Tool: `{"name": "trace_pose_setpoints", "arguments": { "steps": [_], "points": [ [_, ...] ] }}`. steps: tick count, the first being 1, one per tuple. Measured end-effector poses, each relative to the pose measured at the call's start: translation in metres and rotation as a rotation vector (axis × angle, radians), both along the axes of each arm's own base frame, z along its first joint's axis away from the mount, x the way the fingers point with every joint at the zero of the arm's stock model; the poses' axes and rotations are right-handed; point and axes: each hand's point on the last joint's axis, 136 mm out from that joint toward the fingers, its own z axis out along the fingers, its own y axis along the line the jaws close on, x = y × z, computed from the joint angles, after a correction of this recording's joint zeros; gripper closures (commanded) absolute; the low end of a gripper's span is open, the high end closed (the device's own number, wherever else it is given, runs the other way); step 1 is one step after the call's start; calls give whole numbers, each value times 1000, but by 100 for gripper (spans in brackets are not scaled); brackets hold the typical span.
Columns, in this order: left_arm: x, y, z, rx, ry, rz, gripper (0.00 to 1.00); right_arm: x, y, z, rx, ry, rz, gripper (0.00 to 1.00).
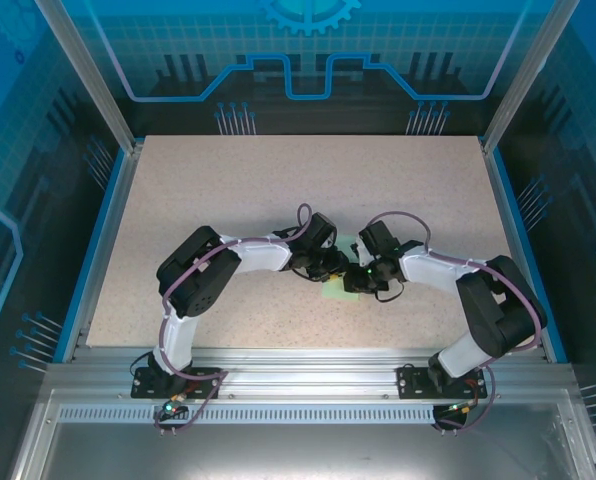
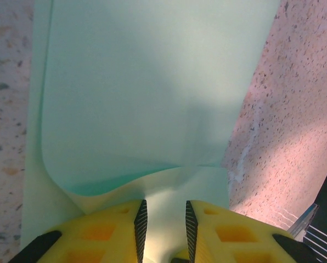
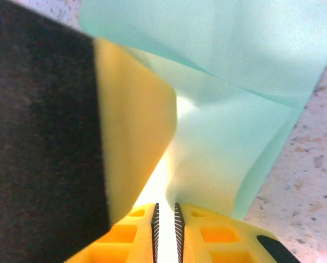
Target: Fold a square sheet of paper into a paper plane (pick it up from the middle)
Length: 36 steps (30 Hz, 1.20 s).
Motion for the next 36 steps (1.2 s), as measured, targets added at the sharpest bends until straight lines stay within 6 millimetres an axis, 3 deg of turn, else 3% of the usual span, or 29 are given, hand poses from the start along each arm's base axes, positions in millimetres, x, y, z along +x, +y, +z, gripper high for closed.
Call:
{"name": "trace_pose_setpoints", "arguments": {
  "steps": [15, 24, 36],
  "points": [
    [3, -6, 7, -36, -24, -9, 55, -1, -9, -6, -17, 11, -20, 82],
    [7, -11, 33, -113, -94, -8, 52, -1, -10, -7, -11, 8, -23, 82],
    [2, -17, 28, -170, -49, -6, 53, -1, -9, -8, 9, 9, -27, 82]
  ]
}}
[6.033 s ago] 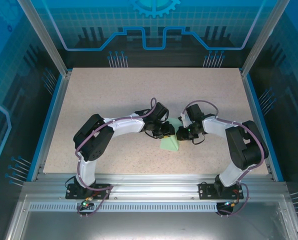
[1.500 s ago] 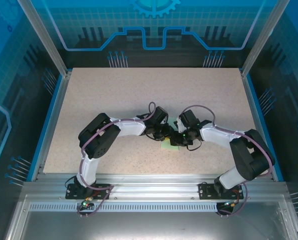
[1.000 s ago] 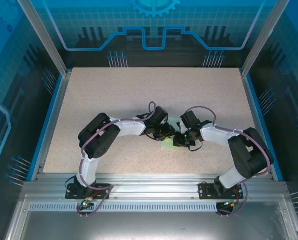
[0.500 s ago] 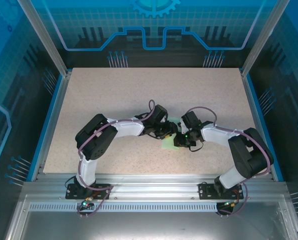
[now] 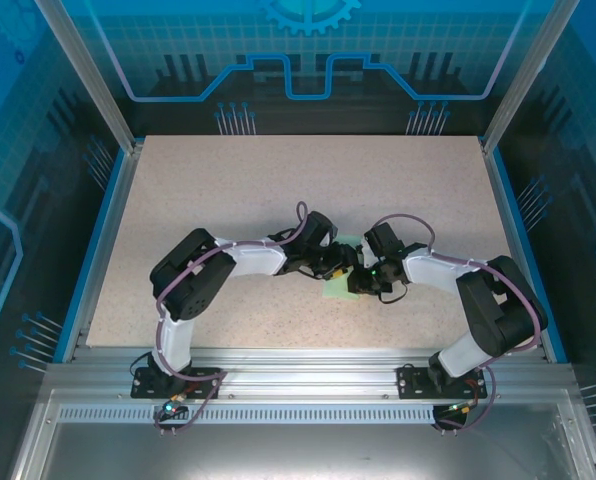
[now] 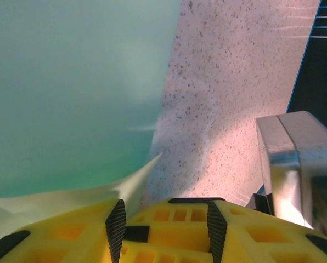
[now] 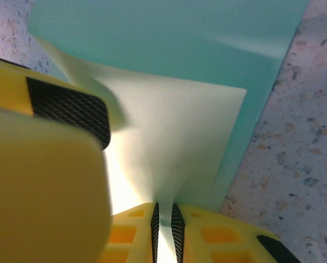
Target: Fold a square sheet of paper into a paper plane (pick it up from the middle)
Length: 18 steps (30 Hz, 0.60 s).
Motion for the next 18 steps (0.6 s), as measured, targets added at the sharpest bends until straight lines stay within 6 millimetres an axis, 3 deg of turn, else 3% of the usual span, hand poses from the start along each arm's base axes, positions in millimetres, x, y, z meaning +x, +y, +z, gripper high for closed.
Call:
{"name": "trace_pose_setpoints", "arguments": {
  "steps": [5, 13, 18],
  "points": [
    [-2, 3, -20, 36, 30, 9, 55, 0, -1, 0, 5, 0, -3, 82],
    [0, 4, -22, 49, 21, 22, 56, -3, 1, 4, 29, -15, 0, 82],
    [0, 5, -22, 50, 21, 23, 56, -4, 8, 24, 97, -48, 4, 82]
  ]
}}
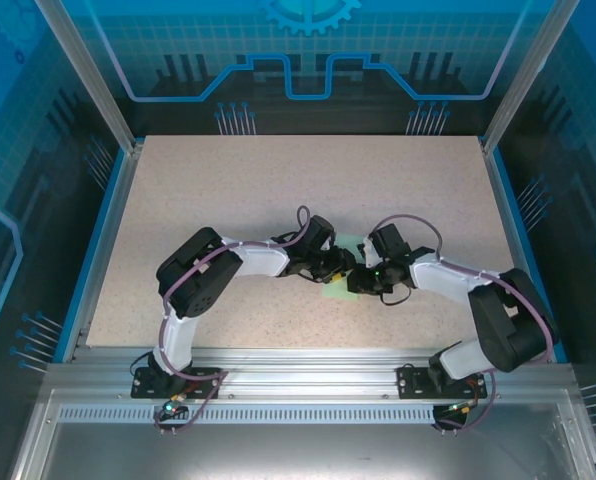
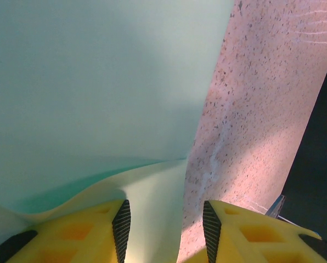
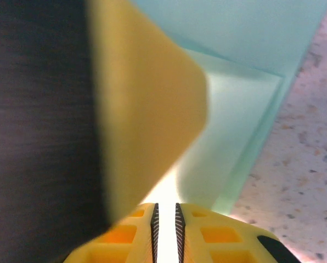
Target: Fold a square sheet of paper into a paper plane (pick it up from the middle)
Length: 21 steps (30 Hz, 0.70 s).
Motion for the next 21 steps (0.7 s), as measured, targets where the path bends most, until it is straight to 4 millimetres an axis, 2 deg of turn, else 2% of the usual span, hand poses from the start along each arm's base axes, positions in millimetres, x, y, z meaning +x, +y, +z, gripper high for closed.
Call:
{"name": "trace_pose_setpoints", "arguments": {
  "steps": [5, 14, 21],
  "points": [
    [0, 0, 0, 0, 0, -1, 56, 1, 9, 8, 57, -6, 4, 82],
    [0, 0, 0, 3, -3, -5, 56, -5, 4, -19, 11, 79, -4, 82],
    [-1, 1, -1, 6, -2, -6, 57, -9, -2, -23, 7, 76, -11, 81]
  ]
}}
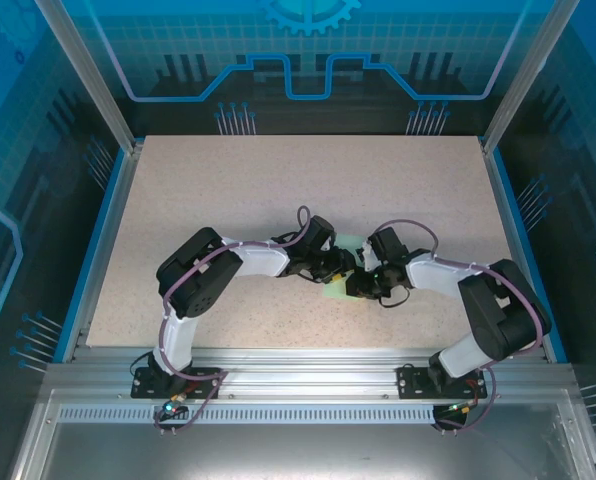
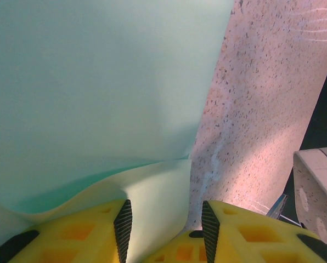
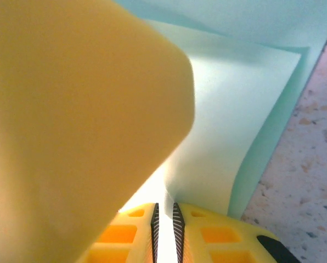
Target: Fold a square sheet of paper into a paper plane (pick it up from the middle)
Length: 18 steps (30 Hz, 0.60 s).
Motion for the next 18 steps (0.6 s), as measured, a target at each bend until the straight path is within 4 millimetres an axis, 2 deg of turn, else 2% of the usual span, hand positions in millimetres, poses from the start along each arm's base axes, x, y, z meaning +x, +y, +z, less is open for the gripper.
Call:
{"name": "trace_pose_setpoints", "arguments": {
  "steps": [18],
  "points": [
    [-1, 0, 0, 9, 6, -2, 58, -19, -22, -2, 19, 33, -77, 81]
  ]
}}
